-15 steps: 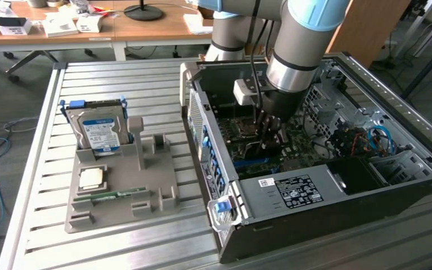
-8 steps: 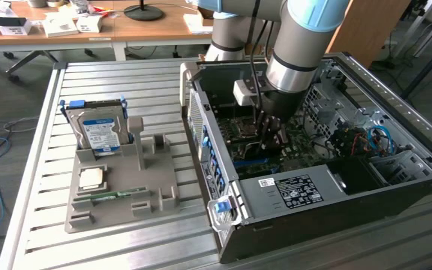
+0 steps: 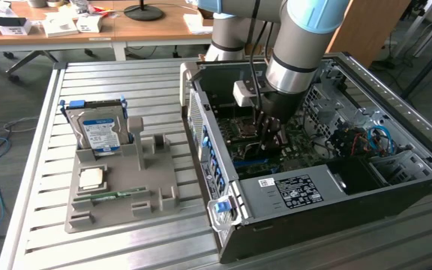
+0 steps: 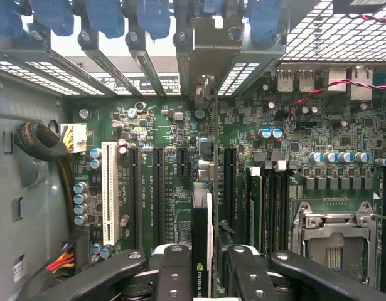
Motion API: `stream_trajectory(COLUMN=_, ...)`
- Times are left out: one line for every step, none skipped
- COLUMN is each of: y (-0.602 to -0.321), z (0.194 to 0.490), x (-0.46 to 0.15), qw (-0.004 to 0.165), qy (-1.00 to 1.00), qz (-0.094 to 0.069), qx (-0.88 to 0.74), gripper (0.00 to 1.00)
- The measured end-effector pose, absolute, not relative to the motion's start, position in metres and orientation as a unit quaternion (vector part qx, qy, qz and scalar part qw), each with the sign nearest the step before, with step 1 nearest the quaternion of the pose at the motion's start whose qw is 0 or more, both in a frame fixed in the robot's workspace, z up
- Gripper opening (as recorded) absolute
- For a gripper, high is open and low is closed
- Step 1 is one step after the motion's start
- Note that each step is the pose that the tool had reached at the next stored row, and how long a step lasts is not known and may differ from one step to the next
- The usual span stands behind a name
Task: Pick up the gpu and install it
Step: 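Insert the gpu into the slot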
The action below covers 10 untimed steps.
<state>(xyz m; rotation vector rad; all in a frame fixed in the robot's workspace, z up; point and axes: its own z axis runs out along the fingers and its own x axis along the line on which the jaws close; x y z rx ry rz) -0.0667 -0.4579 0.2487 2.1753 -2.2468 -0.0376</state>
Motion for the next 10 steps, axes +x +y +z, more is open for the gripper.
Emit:
stream_trajectory(y=-0.4579, z=0.2487, x=-0.0667, qw=0.007, qy=-0.718, qz=-0.012, qx=0.696, gripper=0.26)
stream_trajectory(y=-0.4579, z=0.2487, x=-0.0667, qw=0.007, qy=-0.718, qz=-0.012, qx=0.696, gripper=0.26)
stream_trajectory(y=-0.4579, z=0.2487, x=-0.0667, qw=0.007, qy=-0.718, qz=-0.012, qx=0.696, gripper=0.26)
stream_trajectory(y=-0.4579, z=0.2487, x=-0.0667, qw=0.007, qy=-0.718, qz=-0.012, qx=0.696, gripper=0.26)
stream_trajectory(y=-0.4579, z=0.2487, x=-0.0667, qw=0.007, qy=-0.718, qz=-0.012, qx=0.696, gripper=0.26)
stream_trajectory(y=-0.4579, z=0.2487, x=-0.0667, qw=0.007, qy=-0.718, qz=-0.012, qx=0.696, gripper=0.26)
stream_trajectory(y=-0.4579, z=0.2487, x=-0.0667, qw=0.007, qy=-0.718, qz=-0.012, qx=0.696, gripper=0.26)
stream_trajectory(y=-0.4579, z=0.2487, x=-0.0667, qw=0.007, qy=-0.718, qz=-0.012, qx=0.696, gripper=0.26)
stream_trajectory(y=-0.4579, z=0.2487, x=-0.0667, qw=0.007, qy=-0.718, qz=-0.012, qx=0.696, gripper=0.26)
stream_trajectory(y=-0.4579, z=0.2487, x=-0.0667, qw=0.007, qy=-0.718, qz=-0.012, qx=0.696, gripper=0.26)
